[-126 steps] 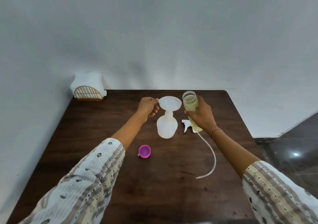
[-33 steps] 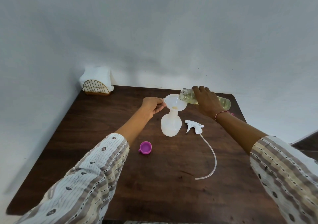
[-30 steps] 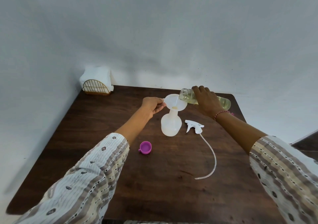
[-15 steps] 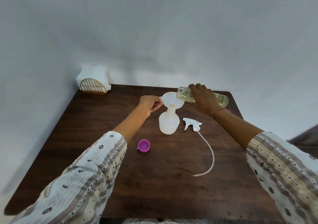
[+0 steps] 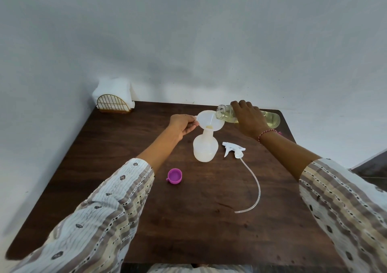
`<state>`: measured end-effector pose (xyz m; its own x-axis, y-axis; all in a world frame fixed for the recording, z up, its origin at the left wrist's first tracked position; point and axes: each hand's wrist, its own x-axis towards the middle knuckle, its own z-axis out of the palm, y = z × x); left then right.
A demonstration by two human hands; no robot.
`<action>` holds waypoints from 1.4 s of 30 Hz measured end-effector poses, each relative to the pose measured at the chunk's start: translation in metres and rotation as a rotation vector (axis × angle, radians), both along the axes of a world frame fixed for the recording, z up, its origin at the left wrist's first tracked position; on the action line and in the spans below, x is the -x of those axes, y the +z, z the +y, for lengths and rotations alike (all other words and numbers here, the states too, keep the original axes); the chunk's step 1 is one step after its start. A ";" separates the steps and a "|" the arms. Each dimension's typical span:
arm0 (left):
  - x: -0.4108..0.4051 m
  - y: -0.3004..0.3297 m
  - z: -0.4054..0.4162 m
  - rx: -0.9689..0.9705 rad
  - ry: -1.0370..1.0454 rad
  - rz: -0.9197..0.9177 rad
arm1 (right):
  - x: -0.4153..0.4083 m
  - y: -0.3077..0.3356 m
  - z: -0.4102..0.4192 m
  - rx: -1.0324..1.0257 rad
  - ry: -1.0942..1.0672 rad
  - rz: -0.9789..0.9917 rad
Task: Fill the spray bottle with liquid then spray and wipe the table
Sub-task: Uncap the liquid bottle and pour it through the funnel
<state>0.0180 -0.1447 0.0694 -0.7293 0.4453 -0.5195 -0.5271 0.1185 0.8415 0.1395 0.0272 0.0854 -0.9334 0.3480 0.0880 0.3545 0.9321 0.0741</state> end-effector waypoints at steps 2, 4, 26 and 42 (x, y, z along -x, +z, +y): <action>0.000 0.000 0.000 0.002 0.000 0.000 | 0.000 -0.001 0.002 -0.006 -0.001 -0.002; 0.000 0.001 0.000 -0.004 0.002 0.001 | 0.000 -0.001 0.002 -0.011 0.002 -0.001; -0.001 0.000 -0.001 -0.014 0.002 -0.003 | 0.001 0.003 0.005 -0.064 0.007 0.001; -0.003 0.000 -0.002 -0.009 0.006 -0.004 | 0.001 0.004 0.005 -0.092 0.020 0.008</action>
